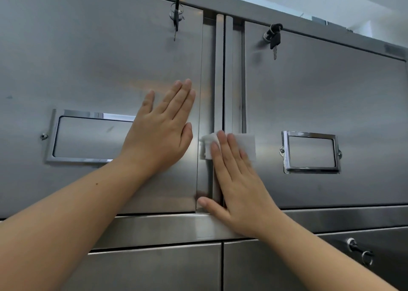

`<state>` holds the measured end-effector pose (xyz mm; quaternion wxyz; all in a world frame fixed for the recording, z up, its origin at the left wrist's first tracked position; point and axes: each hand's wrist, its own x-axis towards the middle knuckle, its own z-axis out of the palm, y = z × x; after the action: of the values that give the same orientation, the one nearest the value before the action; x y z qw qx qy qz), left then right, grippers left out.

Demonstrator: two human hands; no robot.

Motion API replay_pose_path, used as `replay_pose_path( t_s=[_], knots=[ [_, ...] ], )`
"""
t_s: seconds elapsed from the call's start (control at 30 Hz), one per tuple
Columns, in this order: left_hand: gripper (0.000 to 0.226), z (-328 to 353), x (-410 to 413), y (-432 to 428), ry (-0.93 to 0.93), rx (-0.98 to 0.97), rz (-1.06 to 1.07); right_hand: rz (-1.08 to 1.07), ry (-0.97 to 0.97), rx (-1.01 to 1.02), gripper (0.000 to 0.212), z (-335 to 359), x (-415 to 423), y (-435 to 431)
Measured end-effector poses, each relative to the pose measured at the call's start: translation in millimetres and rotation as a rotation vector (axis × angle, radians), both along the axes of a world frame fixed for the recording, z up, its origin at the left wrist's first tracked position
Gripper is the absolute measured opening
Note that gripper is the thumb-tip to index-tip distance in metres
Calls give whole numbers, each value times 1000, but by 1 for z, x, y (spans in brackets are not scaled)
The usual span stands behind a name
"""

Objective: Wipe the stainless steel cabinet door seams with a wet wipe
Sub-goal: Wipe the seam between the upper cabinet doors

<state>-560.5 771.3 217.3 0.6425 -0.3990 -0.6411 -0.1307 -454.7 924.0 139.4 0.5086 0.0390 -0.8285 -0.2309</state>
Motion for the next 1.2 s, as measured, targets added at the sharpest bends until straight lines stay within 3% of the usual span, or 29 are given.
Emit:
replay_pose_path(
  t_s=[0.17, 0.3, 0.47, 0.57, 0.7, 0.83, 1.03, 1.2],
  knots=[
    [64, 0, -2, 0, -6, 1, 9, -41, -70, 111, 87, -70, 10, 7],
    [64, 1, 0, 1, -3, -2, 4, -118, -79, 230, 85, -53, 14, 15],
    [64, 1, 0, 0, 3, 3, 3, -15, -2, 22, 85, 9, 1, 0],
    [64, 0, 0, 0, -1, 3, 1, 40, -16, -63, 89, -6, -2, -7],
    [64, 0, -1, 0, 4, 4, 4, -60, -86, 86, 91, -65, 11, 1],
    [64, 1, -1, 0, 0, 0, 5, -119, -109, 222, 87, -54, 17, 12],
    [63, 0, -1, 0, 7, 2, -12, -44, -10, 52, 83, 17, 3, 6],
    [63, 0, 0, -1, 3, -6, -6, -55, -73, 79, 90, -36, 9, 7]
  ],
)
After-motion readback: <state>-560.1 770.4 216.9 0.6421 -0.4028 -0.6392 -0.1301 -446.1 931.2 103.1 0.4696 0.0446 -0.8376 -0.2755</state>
